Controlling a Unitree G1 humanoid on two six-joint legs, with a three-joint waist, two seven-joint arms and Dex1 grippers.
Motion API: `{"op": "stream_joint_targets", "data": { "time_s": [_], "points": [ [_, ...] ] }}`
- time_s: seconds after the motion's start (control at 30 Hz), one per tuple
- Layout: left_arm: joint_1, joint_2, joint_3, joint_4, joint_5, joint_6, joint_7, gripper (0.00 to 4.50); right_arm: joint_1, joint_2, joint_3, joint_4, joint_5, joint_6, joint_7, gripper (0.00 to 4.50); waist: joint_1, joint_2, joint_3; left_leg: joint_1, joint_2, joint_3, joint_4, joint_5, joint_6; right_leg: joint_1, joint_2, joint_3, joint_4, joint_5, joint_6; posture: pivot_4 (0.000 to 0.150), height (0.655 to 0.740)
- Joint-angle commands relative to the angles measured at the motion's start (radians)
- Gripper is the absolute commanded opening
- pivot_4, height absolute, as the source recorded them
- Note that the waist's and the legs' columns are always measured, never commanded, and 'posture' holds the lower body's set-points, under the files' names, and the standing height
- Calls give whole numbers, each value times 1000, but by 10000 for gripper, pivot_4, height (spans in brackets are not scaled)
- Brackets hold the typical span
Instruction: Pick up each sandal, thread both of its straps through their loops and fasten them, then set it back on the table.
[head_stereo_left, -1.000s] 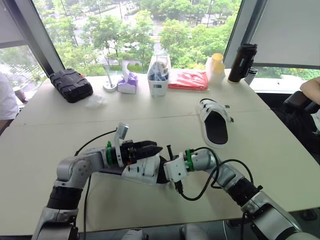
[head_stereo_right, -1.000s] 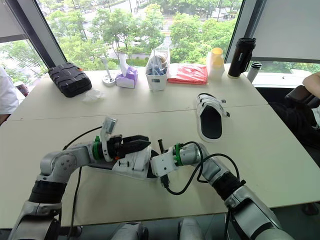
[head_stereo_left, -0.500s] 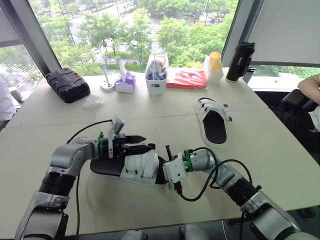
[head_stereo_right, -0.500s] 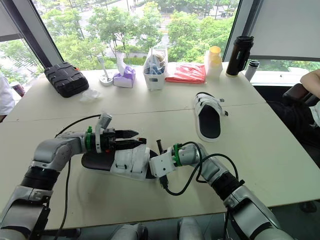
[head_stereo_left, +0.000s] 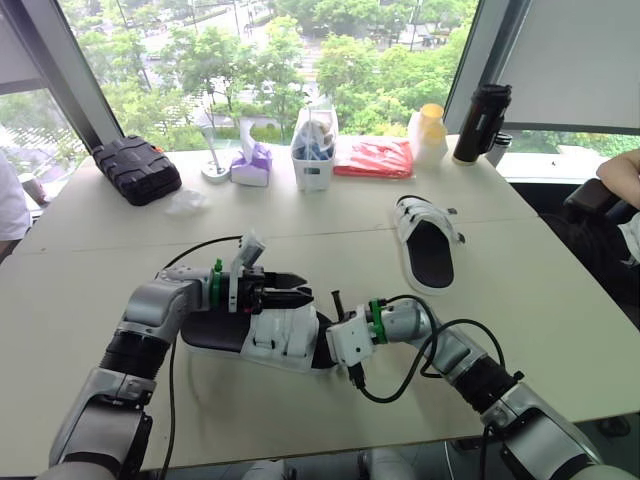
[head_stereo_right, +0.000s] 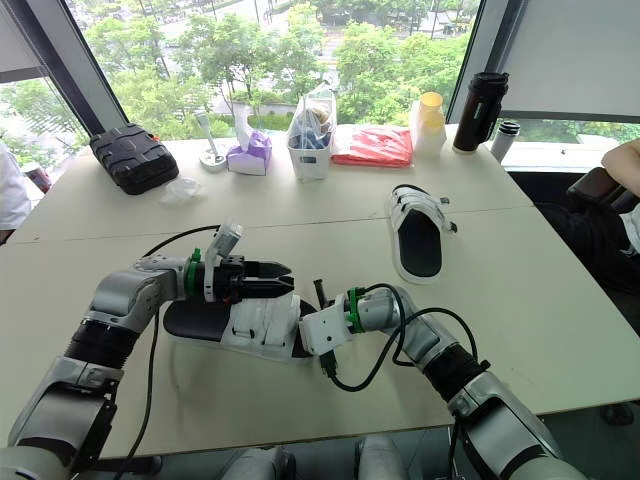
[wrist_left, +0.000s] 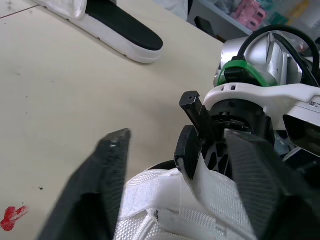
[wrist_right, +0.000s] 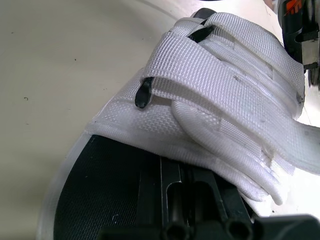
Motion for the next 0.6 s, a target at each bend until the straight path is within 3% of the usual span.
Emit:
{"op": "stream_joint_targets", "data": {
  "time_s": [0.03,0.1,0.6],
  "points": [
    [-20,-9,5,-13,0,-8,-22,9637,23,-16,22,54,-69,50,6,0,0,0,0,0,0,0,0,0,0,0,0,0,0,0,0,1500,7400],
    [-19,-3,10,-21,-5,-6,-33,101,22,-14,22,55,-69,51,6,0,0,0,0,0,0,0,0,0,0,0,0,0,0,0,0,1500,7400],
    [-71,48,176,-97,-190,111,-105,101,23,-19,23,58,-65,48,14,0,-1,0,2,0,0,0,0,0,0,-1,0,0,0,0,0,1500,7400]
  ]
}}
